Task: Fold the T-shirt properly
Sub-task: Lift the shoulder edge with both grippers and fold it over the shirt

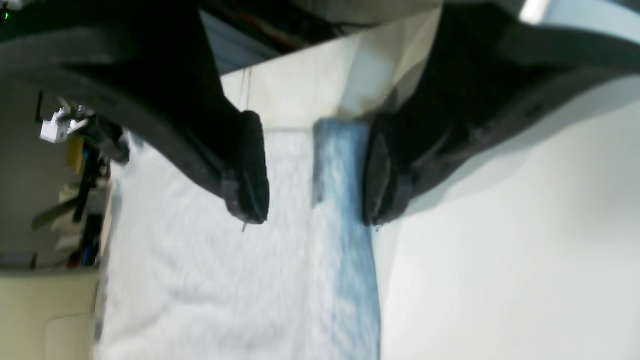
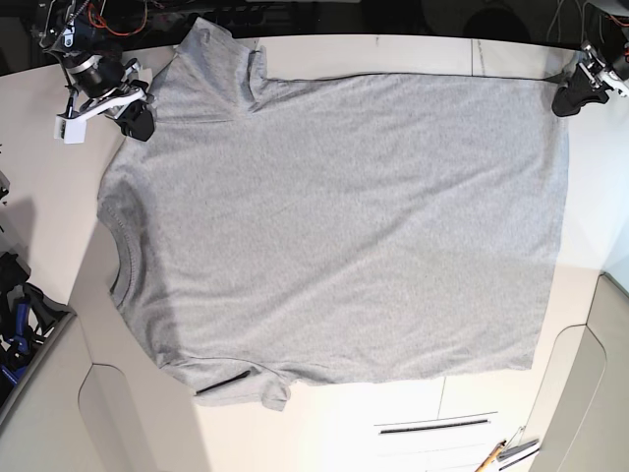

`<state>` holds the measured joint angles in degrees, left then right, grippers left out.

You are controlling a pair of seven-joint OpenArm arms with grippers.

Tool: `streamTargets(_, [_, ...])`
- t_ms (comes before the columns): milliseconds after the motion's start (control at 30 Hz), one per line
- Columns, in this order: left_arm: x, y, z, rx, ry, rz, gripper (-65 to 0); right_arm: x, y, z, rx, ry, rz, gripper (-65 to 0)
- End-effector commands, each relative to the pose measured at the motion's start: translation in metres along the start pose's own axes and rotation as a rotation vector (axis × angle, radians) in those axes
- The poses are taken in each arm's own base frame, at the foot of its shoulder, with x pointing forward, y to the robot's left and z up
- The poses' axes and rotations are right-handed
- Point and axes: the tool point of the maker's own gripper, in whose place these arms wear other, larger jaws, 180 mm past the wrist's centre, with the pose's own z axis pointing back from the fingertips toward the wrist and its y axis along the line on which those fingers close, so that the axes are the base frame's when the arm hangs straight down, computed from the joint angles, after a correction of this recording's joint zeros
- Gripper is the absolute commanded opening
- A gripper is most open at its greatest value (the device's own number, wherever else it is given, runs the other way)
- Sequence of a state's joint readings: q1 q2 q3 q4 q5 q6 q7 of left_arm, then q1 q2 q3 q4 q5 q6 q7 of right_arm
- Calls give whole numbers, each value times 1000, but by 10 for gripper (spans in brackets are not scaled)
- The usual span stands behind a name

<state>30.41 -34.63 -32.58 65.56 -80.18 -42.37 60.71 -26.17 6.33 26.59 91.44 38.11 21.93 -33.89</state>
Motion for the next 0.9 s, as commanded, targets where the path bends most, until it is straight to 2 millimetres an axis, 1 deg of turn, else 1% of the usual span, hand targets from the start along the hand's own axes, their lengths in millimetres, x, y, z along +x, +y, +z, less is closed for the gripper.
streamTargets(0, [-34, 28, 12, 134, 179, -11, -295, -4, -5, 2, -21, 26, 15, -650])
streamTargets(100, [-23, 27, 16, 133, 159, -23, -296, -4, -5, 2, -20, 26, 15, -650])
streamTargets(133, [-18, 26, 16, 128, 146, -24, -315, -4, -5, 2, -20, 26, 15, -650])
streamTargets(167, [-14, 25, 16, 127, 133, -28, -360, -4, -5, 2, -21, 25, 15, -650])
streamTargets(267, [-5, 23, 14, 120, 107, -37, -563, -3, -4, 2, -18, 25, 17, -650])
streamTargets(333, [0, 20, 11, 113, 96, -42, -643, -4, 0, 2, 2, 27, 34, -650])
streamTargets(433, [6, 17, 9, 104, 83, -47, -650, -7, 4, 3, 25, 50, 57, -650])
streamTargets(567, [8, 16, 9, 97, 74, -42, -650, -4, 0, 12, 6, 65, 71, -650])
streamTargets(700, [9, 18, 16, 102, 77, -33, -650, 4, -10, 34, -42, 48, 97, -650])
streamTargets(800, [14, 16, 26, 79, 61, -2, -650, 8, -14, 54, -64, 39, 103, -650])
streamTargets(867, [17, 12, 36, 48, 46, 27, -650, 7, -13, 65, -58, 47, 119, -650])
